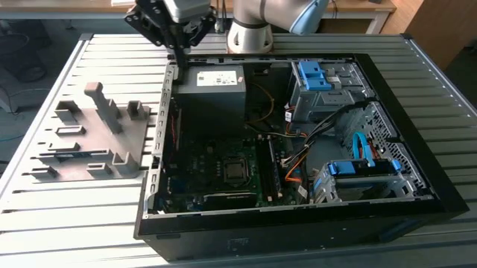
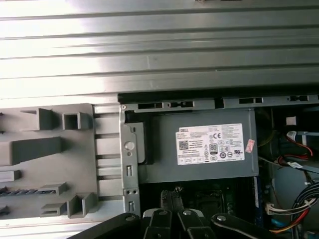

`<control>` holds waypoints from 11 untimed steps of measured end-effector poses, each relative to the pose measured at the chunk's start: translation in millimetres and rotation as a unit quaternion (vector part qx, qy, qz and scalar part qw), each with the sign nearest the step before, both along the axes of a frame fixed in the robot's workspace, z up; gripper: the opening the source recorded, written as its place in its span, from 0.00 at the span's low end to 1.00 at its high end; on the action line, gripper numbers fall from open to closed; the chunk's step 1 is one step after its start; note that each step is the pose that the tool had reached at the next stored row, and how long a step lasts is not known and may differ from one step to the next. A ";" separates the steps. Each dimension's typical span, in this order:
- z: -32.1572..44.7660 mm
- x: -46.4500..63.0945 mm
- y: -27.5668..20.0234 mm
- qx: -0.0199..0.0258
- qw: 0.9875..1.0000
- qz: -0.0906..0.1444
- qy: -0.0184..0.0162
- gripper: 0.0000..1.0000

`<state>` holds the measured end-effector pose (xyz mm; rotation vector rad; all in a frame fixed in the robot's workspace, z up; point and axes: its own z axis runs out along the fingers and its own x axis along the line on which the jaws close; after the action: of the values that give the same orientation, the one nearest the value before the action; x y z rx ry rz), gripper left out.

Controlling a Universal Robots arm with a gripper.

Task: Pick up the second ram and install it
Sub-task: 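Reach for the second ram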

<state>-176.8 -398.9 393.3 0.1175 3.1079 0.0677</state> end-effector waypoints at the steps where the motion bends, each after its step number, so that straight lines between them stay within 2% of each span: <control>1: 0.0 -4.6 0.0 0.000 1.000 0.000 0.000 0.10; 11: -0.3 -51.4 0.0 0.000 1.000 0.000 -0.001 0.10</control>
<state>-228.2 -398.9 393.1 0.1177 3.1059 0.0679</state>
